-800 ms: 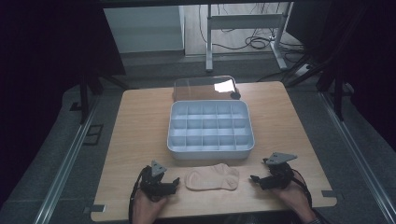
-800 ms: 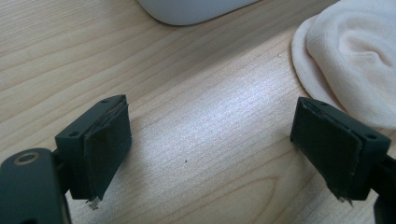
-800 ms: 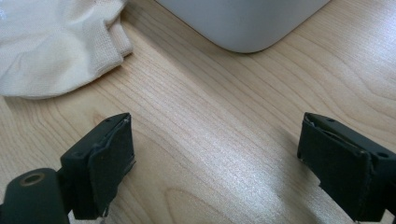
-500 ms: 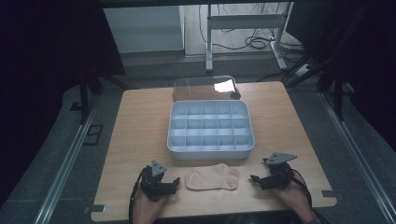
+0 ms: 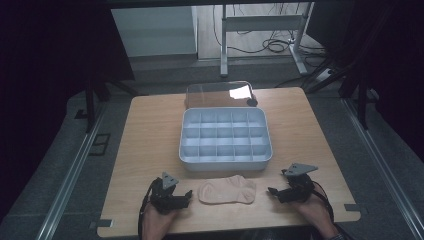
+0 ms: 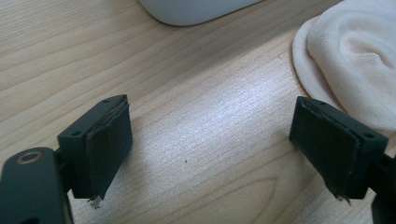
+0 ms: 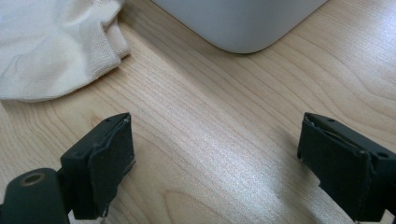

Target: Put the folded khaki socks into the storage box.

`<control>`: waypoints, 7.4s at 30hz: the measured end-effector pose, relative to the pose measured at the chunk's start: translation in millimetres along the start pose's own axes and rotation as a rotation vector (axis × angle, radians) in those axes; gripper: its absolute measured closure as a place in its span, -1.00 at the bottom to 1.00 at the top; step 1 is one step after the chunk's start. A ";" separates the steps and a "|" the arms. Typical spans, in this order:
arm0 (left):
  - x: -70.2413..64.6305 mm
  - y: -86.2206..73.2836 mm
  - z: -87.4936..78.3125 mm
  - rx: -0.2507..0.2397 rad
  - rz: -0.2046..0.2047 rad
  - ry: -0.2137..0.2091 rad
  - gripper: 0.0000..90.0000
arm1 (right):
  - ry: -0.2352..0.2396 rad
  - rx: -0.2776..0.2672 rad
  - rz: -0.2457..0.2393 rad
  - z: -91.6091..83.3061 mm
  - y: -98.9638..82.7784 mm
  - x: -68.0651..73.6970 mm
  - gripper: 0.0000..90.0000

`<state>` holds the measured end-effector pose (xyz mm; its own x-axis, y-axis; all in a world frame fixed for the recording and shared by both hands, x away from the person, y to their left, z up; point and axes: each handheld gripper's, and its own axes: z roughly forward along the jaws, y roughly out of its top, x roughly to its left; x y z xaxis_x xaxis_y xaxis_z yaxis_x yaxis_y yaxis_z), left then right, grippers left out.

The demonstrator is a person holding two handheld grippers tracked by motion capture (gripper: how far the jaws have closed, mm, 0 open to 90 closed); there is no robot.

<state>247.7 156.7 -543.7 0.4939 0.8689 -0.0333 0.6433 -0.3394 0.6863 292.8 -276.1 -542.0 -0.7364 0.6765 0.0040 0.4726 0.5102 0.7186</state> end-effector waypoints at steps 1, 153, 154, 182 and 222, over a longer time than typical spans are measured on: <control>0.0 0.0 0.0 0.000 0.000 0.000 -0.67 | 0.000 0.000 0.000 0.0 0.0 0.0 -0.76; -55.6 46.3 -0.3 -0.155 -0.041 -0.224 0.90 | 0.248 -0.001 -0.151 68.8 74.1 93.8 1.00; -55.6 46.3 -0.3 -0.155 -0.041 -0.224 0.90 | 0.248 -0.001 -0.151 68.8 74.1 93.8 1.00; -83.3 81.3 3.6 -0.192 0.005 -0.305 0.91 | 0.229 -0.041 -0.109 57.4 75.7 84.6 1.00; -117.5 97.7 29.6 -0.120 0.074 -0.320 0.91 | 0.187 -0.037 -0.041 39.7 49.0 47.6 1.00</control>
<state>269.8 10.7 -494.3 0.7074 0.6799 -0.1934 0.5351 -0.3363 0.7750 300.2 -197.8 -534.3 -0.8334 0.5433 0.1014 0.4252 0.5131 0.7456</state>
